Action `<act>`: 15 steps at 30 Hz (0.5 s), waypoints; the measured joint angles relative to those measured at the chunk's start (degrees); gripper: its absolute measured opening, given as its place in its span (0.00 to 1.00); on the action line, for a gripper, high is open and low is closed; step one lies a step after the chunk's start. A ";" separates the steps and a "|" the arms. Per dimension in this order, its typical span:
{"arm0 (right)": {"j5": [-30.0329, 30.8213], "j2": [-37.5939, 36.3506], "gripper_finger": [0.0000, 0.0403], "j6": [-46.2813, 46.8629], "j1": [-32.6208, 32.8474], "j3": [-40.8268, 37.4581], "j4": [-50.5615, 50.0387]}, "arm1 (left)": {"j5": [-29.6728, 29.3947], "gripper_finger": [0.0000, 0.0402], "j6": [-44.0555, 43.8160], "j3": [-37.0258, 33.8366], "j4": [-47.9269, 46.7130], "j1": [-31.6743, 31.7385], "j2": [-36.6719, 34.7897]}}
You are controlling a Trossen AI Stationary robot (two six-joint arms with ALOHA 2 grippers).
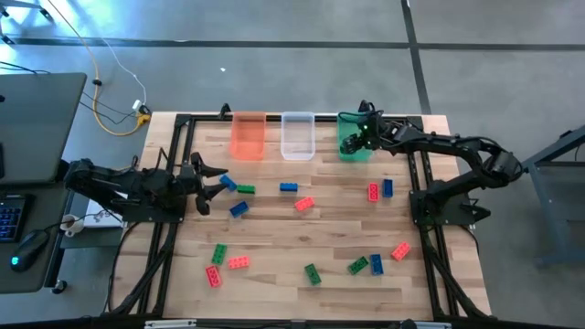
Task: Sort & place blocks by color
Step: Put the blue game piece into the orange bin
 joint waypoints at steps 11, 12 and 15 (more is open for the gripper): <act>0.03 0.00 0.51 -2.70 0.00 3.74 -0.01 | -6.49 0.47 -5.51 15.64 -18.78 0.04 15.05; 0.01 0.00 0.51 -3.14 0.00 3.78 0.15 | -6.45 0.47 -6.19 17.03 -20.15 0.04 16.44; 0.02 0.00 0.51 -3.56 0.00 3.78 0.13 | -5.34 0.50 -9.11 21.29 -25.17 0.04 20.68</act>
